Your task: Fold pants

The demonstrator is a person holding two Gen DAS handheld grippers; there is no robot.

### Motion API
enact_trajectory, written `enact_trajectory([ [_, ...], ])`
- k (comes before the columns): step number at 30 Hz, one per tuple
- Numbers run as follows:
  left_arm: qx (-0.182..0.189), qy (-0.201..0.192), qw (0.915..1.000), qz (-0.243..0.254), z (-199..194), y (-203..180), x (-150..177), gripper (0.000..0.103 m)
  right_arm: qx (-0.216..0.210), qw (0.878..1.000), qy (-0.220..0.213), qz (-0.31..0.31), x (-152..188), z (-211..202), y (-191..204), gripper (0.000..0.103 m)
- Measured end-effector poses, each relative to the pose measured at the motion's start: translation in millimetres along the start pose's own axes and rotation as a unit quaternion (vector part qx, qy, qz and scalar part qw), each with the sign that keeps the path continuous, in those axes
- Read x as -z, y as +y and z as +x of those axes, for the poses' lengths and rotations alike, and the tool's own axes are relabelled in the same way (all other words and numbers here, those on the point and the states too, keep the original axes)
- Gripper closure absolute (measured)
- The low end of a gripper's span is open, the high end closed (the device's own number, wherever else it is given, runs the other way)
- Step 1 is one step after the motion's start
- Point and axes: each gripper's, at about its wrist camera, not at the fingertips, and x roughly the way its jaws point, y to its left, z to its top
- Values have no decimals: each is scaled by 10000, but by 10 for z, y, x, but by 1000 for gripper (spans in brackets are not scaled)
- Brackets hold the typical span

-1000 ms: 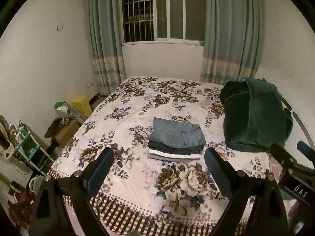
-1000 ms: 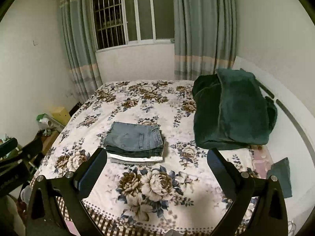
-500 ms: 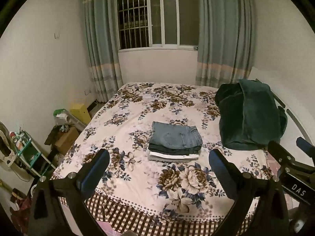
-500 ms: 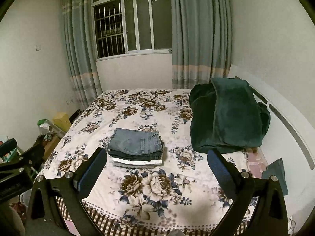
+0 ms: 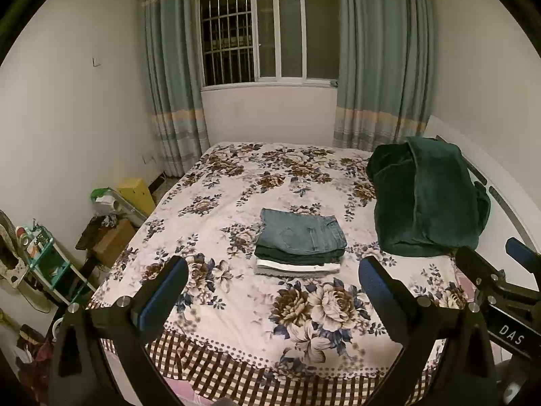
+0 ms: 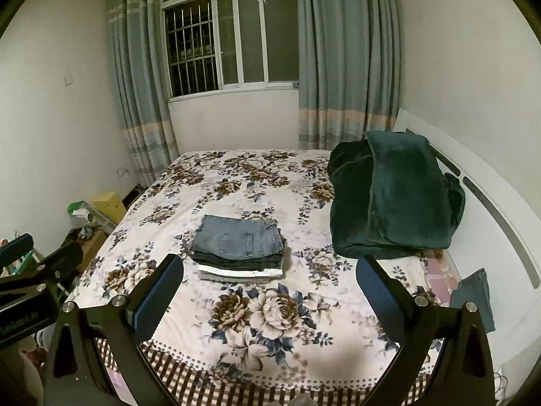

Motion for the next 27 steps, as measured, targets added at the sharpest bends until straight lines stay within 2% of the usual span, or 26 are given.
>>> enact_trajectory([
  [27, 136, -32, 9999, 26, -52, -8, -47, 0, 13, 10000, -11, 81, 48, -78, -41, 0],
])
